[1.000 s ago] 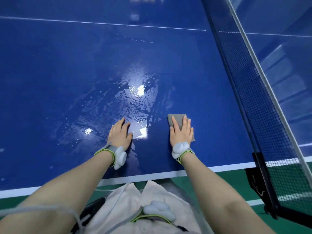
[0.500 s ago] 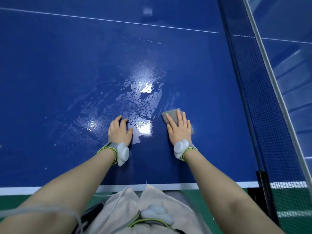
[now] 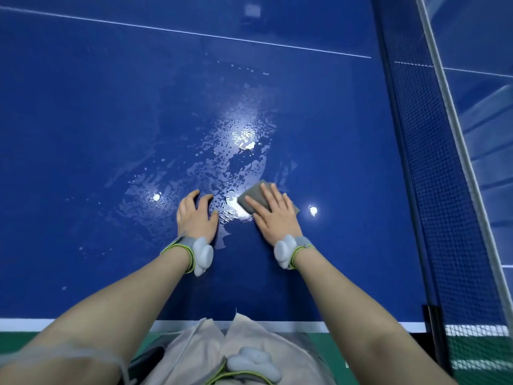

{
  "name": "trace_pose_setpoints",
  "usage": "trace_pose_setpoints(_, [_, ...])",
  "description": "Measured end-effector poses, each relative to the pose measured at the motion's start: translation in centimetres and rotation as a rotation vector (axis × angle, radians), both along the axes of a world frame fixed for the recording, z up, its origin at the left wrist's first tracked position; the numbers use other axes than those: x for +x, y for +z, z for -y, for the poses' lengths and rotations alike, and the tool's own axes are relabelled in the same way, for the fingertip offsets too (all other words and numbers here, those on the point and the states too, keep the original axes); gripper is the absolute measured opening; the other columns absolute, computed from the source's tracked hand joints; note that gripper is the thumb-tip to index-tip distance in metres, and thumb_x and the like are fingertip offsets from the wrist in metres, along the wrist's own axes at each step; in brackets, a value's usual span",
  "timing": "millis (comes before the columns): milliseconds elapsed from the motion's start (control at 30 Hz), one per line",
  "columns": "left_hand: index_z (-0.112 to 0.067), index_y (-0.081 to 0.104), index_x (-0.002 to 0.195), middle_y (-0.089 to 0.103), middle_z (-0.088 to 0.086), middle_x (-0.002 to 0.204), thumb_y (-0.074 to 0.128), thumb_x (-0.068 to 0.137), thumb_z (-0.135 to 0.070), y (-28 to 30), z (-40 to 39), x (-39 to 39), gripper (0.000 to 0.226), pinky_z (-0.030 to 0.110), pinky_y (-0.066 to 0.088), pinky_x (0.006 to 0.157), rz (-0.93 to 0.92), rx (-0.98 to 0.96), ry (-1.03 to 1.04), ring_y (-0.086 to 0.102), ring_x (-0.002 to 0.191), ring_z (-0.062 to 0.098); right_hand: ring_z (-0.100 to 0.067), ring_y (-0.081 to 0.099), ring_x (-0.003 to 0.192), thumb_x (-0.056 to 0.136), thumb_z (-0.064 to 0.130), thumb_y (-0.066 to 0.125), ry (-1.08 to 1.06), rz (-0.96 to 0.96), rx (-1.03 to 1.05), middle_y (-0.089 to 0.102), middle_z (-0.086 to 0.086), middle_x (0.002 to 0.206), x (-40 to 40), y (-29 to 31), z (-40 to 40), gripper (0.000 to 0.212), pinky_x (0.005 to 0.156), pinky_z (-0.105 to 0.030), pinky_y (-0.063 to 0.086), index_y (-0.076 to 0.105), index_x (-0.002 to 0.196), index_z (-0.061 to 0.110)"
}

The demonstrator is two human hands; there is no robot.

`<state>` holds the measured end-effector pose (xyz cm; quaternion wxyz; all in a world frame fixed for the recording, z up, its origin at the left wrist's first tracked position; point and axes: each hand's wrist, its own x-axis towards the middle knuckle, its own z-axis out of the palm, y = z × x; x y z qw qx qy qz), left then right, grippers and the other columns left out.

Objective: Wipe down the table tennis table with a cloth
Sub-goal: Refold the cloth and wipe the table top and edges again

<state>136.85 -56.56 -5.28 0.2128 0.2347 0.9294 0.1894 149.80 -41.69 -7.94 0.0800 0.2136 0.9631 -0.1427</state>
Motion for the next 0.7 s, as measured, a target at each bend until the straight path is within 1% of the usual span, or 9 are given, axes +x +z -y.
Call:
trace_pose_setpoints(67, [-0.019,0.039,0.137,0.022,0.007,0.148,0.045,0.095,-0.027,0.1,-0.3,-0.2,0.043,0.035,0.007,0.113,0.009,-0.009,-0.014,0.012,0.138,0.024,-0.029,0.006,0.147,0.097,0.043,0.019,-0.17,0.045,-0.033,0.011,-0.006,0.159,-0.1,0.4,-1.8,0.05,0.116,-0.045,0.008,0.032,0.145,0.037])
trace_pose_setpoints(133, [-0.019,0.039,0.137,0.021,0.007,0.149,0.045,0.095,-0.027,0.1,-0.6,-0.4,0.043,0.034,0.006,0.112,0.011,-0.011,-0.015,0.012,0.138,0.024,-0.025,-0.003,0.147,0.098,0.044,0.013,-0.36,0.043,0.001,0.001,-0.005,0.16,-0.5,0.3,-2.7,0.051,0.117,-0.042,0.002,0.022,0.148,0.039])
trace_pose_setpoints(267, [-0.017,0.04,0.137,0.022,0.007,0.149,0.046,0.095,-0.027,0.0,-1.4,-0.9,0.044,0.034,0.007,0.113,-0.001,0.0,-0.002,0.013,0.138,0.025,-0.033,0.01,0.146,0.097,0.041,0.016,-0.551,-0.017,0.032,0.014,-0.011,0.158,-2.5,-0.1,-1.3,0.051,0.116,-0.05,0.011,0.029,0.147,0.035])
trace_pose_setpoints(333, [-0.017,0.038,0.138,0.021,0.007,0.149,0.045,0.095,-0.028,0.0,-2.0,-1.3,0.045,0.035,0.006,0.113,0.01,-0.009,-0.003,0.012,0.139,0.025,-0.037,0.02,0.143,0.092,0.043,0.015,-0.484,-0.024,0.008,0.025,-0.013,0.155,-3.6,-0.1,0.0,0.057,0.113,-0.053,0.017,0.037,0.144,0.034])
trace_pose_setpoints(433, [-0.017,0.038,0.139,0.021,0.007,0.15,0.045,0.096,-0.028,0.0,-2.6,-1.6,0.045,0.034,0.005,0.113,0.006,-0.008,-0.016,0.012,0.139,0.024,-0.037,0.033,0.137,0.091,0.039,0.029,-0.232,-0.05,0.053,0.042,-0.014,0.146,-3.6,-0.4,1.2,0.05,0.11,-0.052,0.027,0.051,0.135,0.033])
trace_pose_setpoints(500, [-0.017,0.038,0.138,0.021,0.007,0.15,0.045,0.096,-0.029,0.0,-3.2,-2.0,0.045,0.034,0.006,0.113,0.003,-0.007,-0.023,0.012,0.139,0.024,-0.035,0.03,0.135,0.092,0.038,0.034,-0.085,-0.103,0.082,0.045,-0.013,0.144,-3.1,-0.6,0.3,0.046,0.108,-0.048,0.022,0.053,0.133,0.032])
trace_pose_setpoints(567, [-0.018,0.038,0.139,0.021,0.006,0.15,0.044,0.096,-0.029,0.0,-3.7,-2.4,0.045,0.034,0.006,0.113,0.005,-0.014,-0.024,0.012,0.139,0.024,-0.033,0.034,0.136,0.093,0.038,0.033,0.049,-0.143,0.148,0.045,-0.011,0.144,-2.5,-1.4,-2.0,0.045,0.108,-0.047,0.027,0.054,0.133,0.033])
trace_pose_setpoints(633, [-0.018,0.037,0.139,0.021,0.006,0.15,0.044,0.096,-0.028,-0.1,-4.1,-2.8,0.044,0.034,0.006,0.113,0.008,-0.017,-0.032,0.012,0.139,0.024,-0.033,0.035,0.137,0.094,0.039,0.029,0.016,-0.08,0.141,0.04,-0.01,0.148,-2.6,-1.0,-4.7,0.048,0.109,-0.048,0.03,0.05,0.136,0.033])
trace_pose_setpoints(700, [-0.018,0.038,0.138,0.021,0.006,0.149,0.044,0.096,-0.027,-0.2,-4.6,-3.1,0.044,0.034,0.005,0.113,0.005,-0.011,-0.03,0.012,0.139,0.023,-0.032,0.019,0.144,0.093,0.043,0.016,-0.189,-0.009,0.045,0.024,-0.009,0.156,-3.3,-0.4,-6.7,0.055,0.114,-0.048,0.018,0.039,0.143,0.034])
